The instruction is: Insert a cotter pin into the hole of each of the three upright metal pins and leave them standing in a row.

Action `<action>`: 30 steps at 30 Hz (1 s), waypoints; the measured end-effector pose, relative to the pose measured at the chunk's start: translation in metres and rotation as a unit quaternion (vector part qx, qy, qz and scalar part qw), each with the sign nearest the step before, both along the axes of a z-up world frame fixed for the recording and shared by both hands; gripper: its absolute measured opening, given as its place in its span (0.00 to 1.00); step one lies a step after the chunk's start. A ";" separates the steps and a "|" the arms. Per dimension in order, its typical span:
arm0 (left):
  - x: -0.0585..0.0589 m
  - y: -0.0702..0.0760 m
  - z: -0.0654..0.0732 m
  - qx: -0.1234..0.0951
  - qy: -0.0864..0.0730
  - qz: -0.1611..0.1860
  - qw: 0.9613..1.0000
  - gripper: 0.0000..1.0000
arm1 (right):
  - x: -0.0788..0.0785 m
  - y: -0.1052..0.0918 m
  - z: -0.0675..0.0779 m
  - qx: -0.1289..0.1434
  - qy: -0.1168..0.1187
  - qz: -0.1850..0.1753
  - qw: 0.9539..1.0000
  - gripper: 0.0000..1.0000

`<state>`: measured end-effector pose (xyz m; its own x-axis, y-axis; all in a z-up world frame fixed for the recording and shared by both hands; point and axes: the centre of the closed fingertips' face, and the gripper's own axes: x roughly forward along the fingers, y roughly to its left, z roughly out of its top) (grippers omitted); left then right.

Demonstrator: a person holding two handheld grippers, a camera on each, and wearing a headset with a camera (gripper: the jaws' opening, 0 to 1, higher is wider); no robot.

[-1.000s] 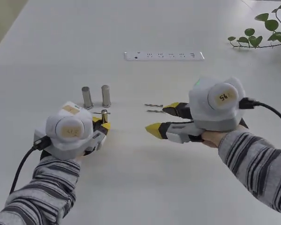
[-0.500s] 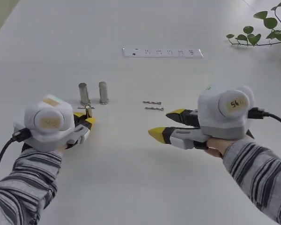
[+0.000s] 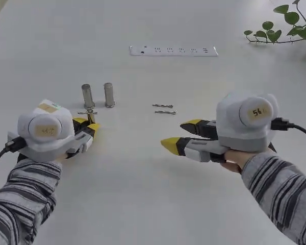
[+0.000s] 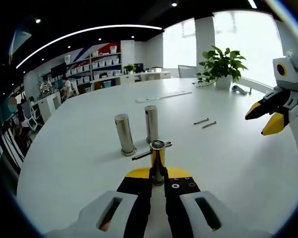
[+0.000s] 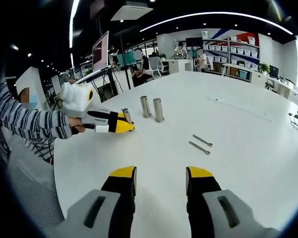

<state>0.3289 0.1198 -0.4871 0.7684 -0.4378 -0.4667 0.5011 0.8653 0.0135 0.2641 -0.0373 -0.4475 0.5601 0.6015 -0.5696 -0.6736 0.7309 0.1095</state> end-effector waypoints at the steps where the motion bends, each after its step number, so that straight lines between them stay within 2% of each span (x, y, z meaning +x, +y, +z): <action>1: 0.000 0.000 0.000 0.001 -0.001 0.000 1.000 0.05 | -0.001 0.000 -0.001 0.000 0.001 -0.001 1.000 0.36; 8: -0.001 0.000 -0.001 0.000 0.002 0.004 1.000 0.05 | -0.002 0.001 -0.002 0.007 0.006 -0.007 1.000 0.36; 9: -0.001 0.001 -0.002 0.000 0.004 0.005 1.000 0.06 | -0.002 0.002 -0.002 0.008 0.006 -0.007 1.000 0.37; 10: -0.002 0.001 -0.004 -0.003 0.014 0.011 1.000 0.05 | -0.003 0.002 -0.003 0.009 0.006 -0.007 1.000 0.37; 14: -0.002 0.001 -0.004 -0.002 0.014 0.009 1.000 0.07 | -0.004 0.001 -0.005 0.009 0.009 -0.009 1.000 0.37; 21: -0.006 0.002 -0.007 -0.005 0.024 0.007 1.000 0.20 | -0.002 0.001 -0.008 0.018 0.014 -0.017 1.000 0.38; 25: -0.012 0.004 -0.003 -0.013 0.025 0.004 1.000 0.37 | 0.000 0.004 -0.007 0.016 0.009 -0.011 1.000 0.39; 30: -0.022 0.004 0.006 -0.025 0.023 -0.003 0.999 0.51 | 0.013 0.010 0.002 0.023 -0.003 -0.006 1.000 0.41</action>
<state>0.3070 0.1234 -0.4812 0.7438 -0.4663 -0.4788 0.5061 0.8609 -0.0524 0.2769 -0.0271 -0.4457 0.5711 0.6202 -0.5378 -0.6651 0.7336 0.1397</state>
